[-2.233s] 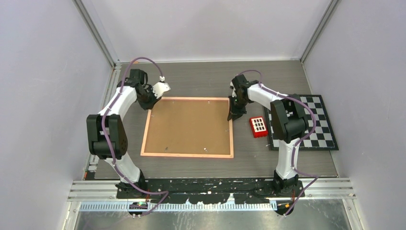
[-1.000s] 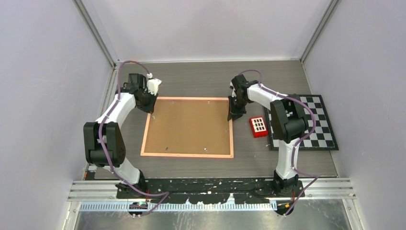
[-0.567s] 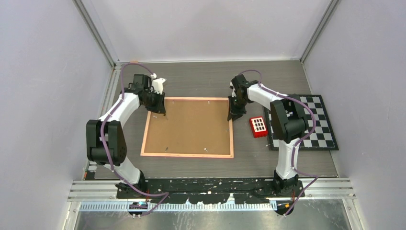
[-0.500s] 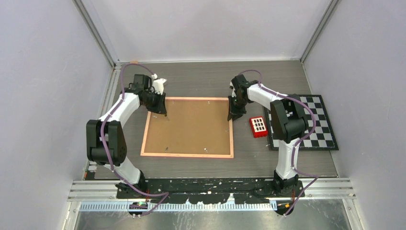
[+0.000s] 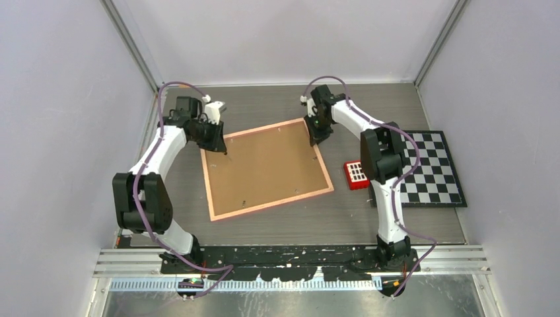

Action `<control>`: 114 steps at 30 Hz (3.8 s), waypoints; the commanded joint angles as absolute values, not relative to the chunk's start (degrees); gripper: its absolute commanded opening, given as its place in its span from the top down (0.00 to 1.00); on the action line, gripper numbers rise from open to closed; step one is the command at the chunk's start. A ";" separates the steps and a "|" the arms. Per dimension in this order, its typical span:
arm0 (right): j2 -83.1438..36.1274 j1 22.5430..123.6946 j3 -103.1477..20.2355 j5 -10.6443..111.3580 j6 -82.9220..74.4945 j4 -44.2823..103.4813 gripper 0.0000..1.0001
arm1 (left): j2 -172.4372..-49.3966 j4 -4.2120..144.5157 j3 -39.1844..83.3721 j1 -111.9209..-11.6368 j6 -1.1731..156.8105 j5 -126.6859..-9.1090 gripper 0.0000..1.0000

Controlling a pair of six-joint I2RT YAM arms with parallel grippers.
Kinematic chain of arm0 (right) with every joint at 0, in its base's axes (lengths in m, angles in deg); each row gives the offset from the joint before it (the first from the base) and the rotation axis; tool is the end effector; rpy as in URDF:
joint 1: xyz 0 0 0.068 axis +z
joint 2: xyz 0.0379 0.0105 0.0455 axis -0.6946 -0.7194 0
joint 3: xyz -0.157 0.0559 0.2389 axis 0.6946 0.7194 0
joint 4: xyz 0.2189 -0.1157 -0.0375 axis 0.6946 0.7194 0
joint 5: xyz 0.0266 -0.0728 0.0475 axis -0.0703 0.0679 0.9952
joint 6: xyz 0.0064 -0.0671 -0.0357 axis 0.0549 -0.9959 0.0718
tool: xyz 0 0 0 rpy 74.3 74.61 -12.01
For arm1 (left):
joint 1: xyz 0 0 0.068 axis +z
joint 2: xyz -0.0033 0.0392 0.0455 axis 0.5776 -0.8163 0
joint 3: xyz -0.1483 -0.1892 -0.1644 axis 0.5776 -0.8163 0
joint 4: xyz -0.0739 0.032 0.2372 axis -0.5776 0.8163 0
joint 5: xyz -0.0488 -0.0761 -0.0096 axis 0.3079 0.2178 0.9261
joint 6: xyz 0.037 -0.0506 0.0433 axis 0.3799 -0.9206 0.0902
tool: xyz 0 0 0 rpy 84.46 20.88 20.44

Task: Take the photo out of the frame

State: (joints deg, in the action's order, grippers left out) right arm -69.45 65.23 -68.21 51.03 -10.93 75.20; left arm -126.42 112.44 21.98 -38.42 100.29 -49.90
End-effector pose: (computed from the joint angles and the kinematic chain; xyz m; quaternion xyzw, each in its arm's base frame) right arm 0.4371 0.1798 0.1665 -0.1922 0.9646 0.1010 0.1500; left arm 0.3303 -0.0467 0.2648 0.1748 0.9241 -0.2008 0.2742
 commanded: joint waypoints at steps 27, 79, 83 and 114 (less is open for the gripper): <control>-53.74 64.01 -71.44 51.55 -1.30 72.19 0.00 | -122.05 109.55 23.02 -35.54 99.50 -51.05 1.00; -66.79 66.19 -62.04 40.22 11.57 71.91 0.35 | -119.13 107.47 20.91 -33.35 100.56 -55.41 1.00; -67.86 65.76 -63.73 37.64 9.50 73.48 0.59 | -119.23 108.95 22.08 -33.39 104.05 -55.54 1.00; -59.15 60.17 -63.14 61.67 6.68 76.21 0.26 | -114.64 121.50 14.89 -45.22 130.39 -47.04 1.00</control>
